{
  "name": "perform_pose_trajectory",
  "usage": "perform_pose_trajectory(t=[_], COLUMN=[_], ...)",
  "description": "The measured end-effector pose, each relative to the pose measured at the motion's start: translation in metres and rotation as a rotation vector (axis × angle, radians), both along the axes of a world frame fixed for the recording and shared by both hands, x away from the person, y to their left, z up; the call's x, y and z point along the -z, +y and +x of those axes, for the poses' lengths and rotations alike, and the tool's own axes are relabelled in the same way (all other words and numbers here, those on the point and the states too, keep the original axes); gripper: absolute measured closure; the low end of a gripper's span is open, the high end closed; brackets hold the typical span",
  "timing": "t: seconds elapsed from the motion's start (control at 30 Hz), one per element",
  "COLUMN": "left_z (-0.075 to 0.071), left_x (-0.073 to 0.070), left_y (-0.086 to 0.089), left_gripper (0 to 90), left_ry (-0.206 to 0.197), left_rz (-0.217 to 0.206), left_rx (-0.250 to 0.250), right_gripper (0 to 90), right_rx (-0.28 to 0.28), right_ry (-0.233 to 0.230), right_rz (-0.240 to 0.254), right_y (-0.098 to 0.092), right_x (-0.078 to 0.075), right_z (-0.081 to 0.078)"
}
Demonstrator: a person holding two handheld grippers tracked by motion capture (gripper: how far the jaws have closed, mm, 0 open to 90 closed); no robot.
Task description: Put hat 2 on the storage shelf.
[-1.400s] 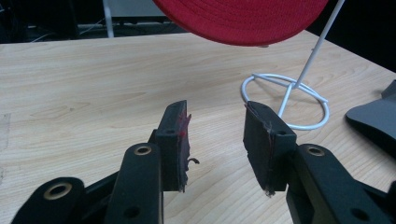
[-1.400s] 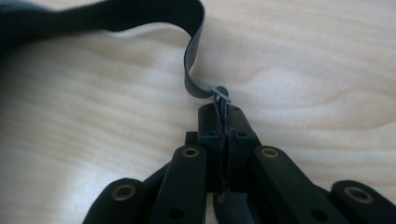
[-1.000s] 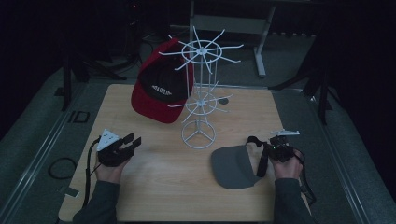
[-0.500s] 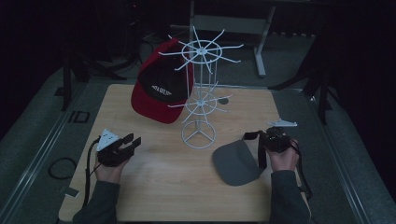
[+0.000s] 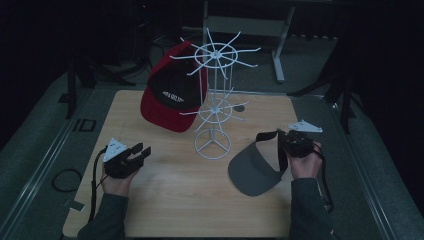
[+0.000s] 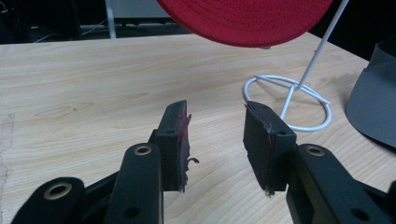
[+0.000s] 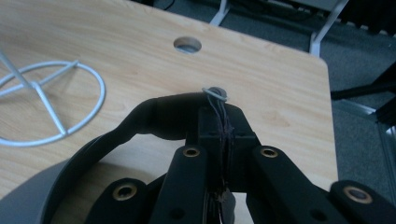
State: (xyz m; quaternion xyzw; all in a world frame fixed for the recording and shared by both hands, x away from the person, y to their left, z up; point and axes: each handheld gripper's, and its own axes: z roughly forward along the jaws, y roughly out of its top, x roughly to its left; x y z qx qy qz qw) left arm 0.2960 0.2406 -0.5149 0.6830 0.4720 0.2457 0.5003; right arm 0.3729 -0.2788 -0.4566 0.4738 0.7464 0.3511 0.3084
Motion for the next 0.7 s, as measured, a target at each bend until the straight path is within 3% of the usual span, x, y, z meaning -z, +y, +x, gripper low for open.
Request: perform_pose_trajectory(t=[0.3,0.5,0.7], left_z=[0.000,0.000,0.000], left_x=[0.000,0.000,-0.001], left_y=[0.000,0.001,0.002], left_gripper=[60.7,60.7,60.7], left_ry=[0.000,-0.001,-0.002], left_rz=[0.000,0.002,0.000], left_rx=[0.000,-0.001,-0.002], right_gripper=[87.9,87.9,87.9], right_rx=[-0.028,-0.076,-0.119], right_ry=[-0.092,-0.115,-0.141], right_rz=[-0.002,-0.026,0.004], right_y=[0.008,0.017,0.022], right_x=[-0.016,-0.028,-0.041], right_z=[-0.002,-0.002,-0.006])
